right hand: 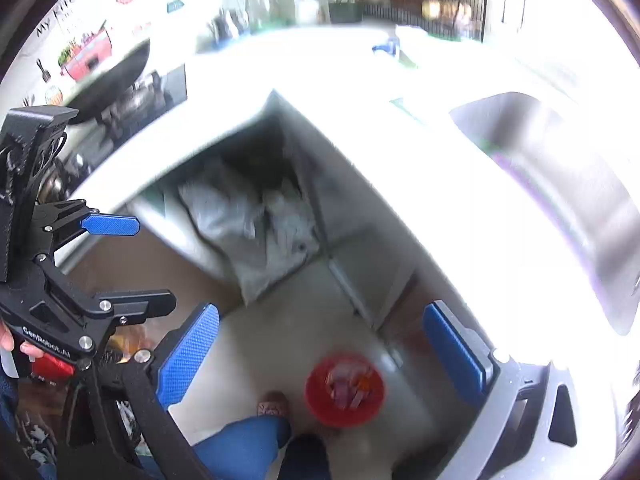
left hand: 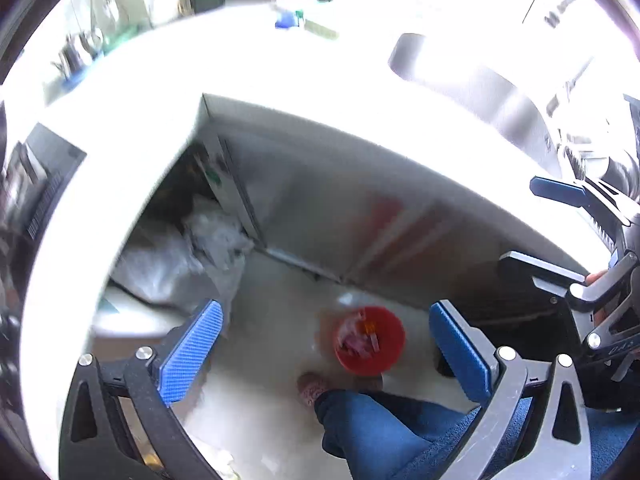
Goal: Collect trash
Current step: 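Raise both open tools from the bin up to the counter by the sink, then grasp the light-blue scrub brush with the right tool, then grasp the blue round lid with the left tool, then carry the lid and brush with both tools down over the red bin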
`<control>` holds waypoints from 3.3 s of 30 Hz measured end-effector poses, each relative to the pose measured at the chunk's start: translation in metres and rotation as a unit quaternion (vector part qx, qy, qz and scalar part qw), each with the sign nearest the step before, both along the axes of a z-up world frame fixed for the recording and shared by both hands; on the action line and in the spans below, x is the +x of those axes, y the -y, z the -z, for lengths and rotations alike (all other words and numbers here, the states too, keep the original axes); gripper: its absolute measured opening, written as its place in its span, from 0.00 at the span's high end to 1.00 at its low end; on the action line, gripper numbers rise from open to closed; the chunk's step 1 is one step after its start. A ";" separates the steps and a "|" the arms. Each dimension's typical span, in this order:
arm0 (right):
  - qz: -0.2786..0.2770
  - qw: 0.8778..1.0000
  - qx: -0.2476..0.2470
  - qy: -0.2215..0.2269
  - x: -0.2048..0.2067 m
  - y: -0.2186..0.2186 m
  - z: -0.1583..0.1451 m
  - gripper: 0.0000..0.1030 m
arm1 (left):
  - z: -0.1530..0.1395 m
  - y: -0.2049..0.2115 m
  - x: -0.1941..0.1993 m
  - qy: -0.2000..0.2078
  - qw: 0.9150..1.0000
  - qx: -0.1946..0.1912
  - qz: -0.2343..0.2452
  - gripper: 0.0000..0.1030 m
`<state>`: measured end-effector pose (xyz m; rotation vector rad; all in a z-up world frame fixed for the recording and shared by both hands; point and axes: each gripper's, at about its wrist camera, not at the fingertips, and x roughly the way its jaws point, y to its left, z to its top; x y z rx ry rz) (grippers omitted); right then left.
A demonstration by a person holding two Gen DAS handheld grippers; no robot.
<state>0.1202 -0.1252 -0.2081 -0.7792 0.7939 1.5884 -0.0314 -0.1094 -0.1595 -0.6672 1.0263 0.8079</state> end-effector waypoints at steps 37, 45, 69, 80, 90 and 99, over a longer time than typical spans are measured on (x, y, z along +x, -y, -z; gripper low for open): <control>0.091 0.993 -0.072 0.033 0.097 -0.341 -0.016 0.01 | -0.011 -0.404 0.097 0.015 0.996 -0.038 0.084 0.00; 0.086 0.990 -0.113 0.020 0.105 -0.354 0.007 0.32 | 0.007 -0.418 0.117 0.002 0.993 -0.050 0.110 0.00; 0.138 0.986 -0.096 -0.008 0.146 -0.305 -0.027 0.66 | 0.048 -0.419 0.196 -0.070 0.966 -0.042 0.245 0.15; 0.162 0.982 -0.094 -0.017 0.158 -0.295 -0.025 0.66 | 0.054 -0.412 0.221 -0.084 0.957 -0.016 0.275 0.59; 0.152 0.985 -0.078 -0.019 0.150 -0.274 -0.042 0.66 | 0.026 -0.391 0.211 -0.049 0.972 -0.016 0.229 0.58; 0.117 0.992 -0.051 -0.014 0.126 -0.225 -0.062 0.66 | -0.028 -0.314 0.187 -0.023 0.978 0.015 0.205 0.58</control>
